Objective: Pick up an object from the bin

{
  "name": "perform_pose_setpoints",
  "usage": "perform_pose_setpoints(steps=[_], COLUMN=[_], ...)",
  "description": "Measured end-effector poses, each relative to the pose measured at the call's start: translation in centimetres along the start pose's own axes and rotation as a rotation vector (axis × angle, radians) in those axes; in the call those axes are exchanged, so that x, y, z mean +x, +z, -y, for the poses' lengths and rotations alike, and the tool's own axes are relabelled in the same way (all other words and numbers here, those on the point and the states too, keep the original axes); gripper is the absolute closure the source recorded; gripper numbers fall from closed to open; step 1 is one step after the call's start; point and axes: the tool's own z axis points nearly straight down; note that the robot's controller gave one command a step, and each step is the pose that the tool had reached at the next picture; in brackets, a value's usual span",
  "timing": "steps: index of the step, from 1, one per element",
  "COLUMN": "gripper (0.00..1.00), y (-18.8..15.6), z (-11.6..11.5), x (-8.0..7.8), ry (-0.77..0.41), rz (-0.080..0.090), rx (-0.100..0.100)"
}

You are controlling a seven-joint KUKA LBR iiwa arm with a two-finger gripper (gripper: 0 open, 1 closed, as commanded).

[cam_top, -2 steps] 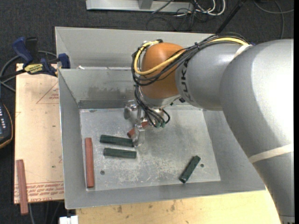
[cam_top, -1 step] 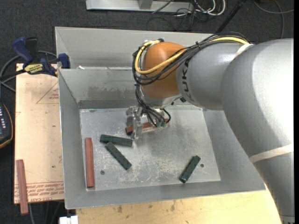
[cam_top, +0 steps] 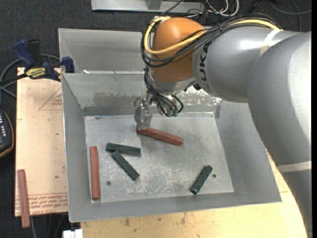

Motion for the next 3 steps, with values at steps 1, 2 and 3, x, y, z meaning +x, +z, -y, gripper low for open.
perform_pose_setpoints(steps=[1,2,3], gripper=[0.0,0.0,1.0], y=[0.5,7.4,7.0], z=[0.1,5.8,5.5], x=[0.2,5.0,4.7], ry=[0.002,0.126,0.123], rz=[-0.009,-0.014,-0.01], rx=[0.001,0.003,0.001])
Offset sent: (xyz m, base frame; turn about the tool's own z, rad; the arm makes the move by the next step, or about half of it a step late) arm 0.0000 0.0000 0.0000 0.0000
